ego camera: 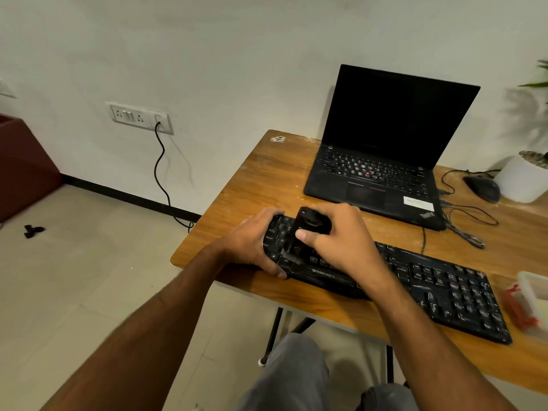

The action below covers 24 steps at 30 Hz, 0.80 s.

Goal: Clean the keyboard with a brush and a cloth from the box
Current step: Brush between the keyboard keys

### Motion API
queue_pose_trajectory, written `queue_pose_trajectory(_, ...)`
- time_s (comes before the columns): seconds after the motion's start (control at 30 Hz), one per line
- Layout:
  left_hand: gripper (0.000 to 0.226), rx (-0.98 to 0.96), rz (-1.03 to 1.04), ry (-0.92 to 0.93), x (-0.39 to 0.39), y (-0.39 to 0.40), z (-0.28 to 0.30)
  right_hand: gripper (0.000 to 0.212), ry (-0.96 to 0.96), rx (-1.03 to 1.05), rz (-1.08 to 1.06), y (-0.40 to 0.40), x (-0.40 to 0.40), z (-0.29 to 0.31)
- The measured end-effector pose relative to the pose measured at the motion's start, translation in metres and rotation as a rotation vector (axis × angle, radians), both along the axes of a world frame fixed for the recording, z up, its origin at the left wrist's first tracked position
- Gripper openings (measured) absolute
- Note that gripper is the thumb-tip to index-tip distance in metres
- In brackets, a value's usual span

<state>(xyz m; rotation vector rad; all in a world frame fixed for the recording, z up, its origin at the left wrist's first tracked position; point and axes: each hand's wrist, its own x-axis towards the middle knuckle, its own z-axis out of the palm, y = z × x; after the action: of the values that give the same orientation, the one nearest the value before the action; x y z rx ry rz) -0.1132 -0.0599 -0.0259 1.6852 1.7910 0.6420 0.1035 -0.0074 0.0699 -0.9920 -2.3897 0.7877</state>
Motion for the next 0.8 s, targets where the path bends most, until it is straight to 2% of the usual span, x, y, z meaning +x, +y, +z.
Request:
queue_pose_trajectory(0.07,0.138,0.003,-0.001,0.004,0.0,0.0,-0.001,0.018,-0.022,-0.02,0.038,-0.006,-0.006,-0.003)
queue_pose_trajectory(0.2,0.137,0.01,-0.005,0.019,0.001,0.001,0.0,0.018,-0.234,-0.042,0.11,-0.003,-0.004,0.003)
queue_pose_trajectory(0.37,0.135,0.02,-0.005,0.001,0.001,0.0,0.002,0.014,-0.055,-0.024,0.043,0.006,-0.007,0.005)
queue_pose_trajectory(0.53,0.137,0.002,-0.004,0.008,0.001,0.0,0.002,0.021,-0.217,-0.068,0.113,0.004,-0.002,0.005)
queue_pose_trajectory(0.63,0.139,-0.008,-0.019,0.028,0.0,0.001,0.002,0.014,-0.079,-0.082,0.033,0.015,0.001,0.014)
queue_pose_trajectory(0.7,0.143,-0.032,-0.07,0.081,0.002,0.004,0.008,0.013,0.003,-0.067,-0.052,0.021,0.005,0.016)
queue_pose_trajectory(0.8,0.145,-0.052,-0.145,0.295,0.011,0.014,0.021,0.013,0.006,-0.082,-0.084,0.028,0.01,0.012)
